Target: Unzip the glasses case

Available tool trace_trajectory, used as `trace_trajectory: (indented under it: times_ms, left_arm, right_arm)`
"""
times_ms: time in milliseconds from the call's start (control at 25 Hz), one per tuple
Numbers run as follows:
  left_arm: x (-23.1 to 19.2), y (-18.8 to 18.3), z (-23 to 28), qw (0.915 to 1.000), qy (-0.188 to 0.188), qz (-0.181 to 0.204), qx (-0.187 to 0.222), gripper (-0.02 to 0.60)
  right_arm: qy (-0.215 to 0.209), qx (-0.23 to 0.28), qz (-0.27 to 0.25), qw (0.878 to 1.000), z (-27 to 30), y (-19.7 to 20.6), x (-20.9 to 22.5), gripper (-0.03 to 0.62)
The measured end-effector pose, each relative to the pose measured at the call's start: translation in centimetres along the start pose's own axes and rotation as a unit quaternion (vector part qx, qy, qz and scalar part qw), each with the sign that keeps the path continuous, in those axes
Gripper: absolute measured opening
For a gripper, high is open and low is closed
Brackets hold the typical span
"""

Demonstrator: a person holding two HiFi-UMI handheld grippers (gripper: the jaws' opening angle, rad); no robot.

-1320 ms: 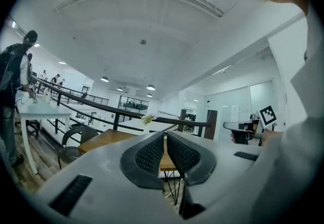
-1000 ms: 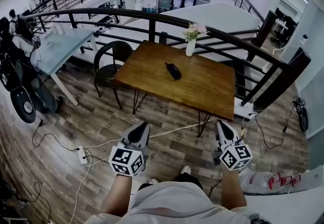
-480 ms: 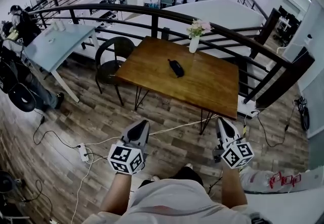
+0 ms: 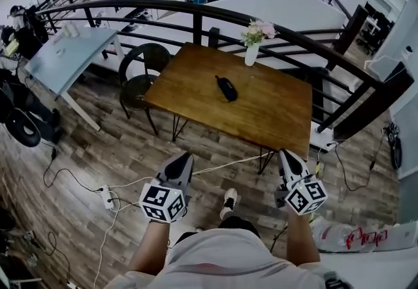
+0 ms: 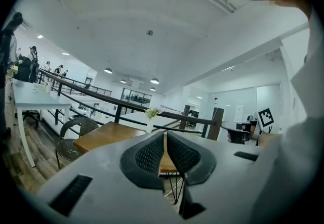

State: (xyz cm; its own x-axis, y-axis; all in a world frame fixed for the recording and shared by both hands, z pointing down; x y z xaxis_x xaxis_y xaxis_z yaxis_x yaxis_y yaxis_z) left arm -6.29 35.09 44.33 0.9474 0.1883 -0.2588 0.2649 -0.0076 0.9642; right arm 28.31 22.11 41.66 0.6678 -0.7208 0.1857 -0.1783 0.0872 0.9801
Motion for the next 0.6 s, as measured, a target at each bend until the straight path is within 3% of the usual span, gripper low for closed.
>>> trace_trajectory:
  times_ms: [320,600]
  left_arm:
    - [-2.2,-2.1,10.4,0.9996,-0.023,0.018,0.001,0.029]
    - [-2.0,-2.8,20.5,0.9994,-0.016,0.032,0.0,0.029]
  right_arm:
    - [-0.018,0.006,0.02,1.0,9.2,-1.2,7.5,0.051]
    - [-0.022,0.002,0.036,0.999,15.1,-2.4,15.9,0.051]
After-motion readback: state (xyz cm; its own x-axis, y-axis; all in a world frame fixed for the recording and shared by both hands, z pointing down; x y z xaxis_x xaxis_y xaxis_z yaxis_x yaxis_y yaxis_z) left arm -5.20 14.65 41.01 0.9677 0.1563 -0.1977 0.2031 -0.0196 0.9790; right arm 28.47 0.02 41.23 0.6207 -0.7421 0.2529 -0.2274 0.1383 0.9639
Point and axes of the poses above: the fingertips, and each gripper's own axes: z forward along the fingers, x to its right, y out of its underside, the point moved 10 cm from there along -z, backward along the fingers, and after that the axes turned 10 degrees about x, right-handed, at the moved point
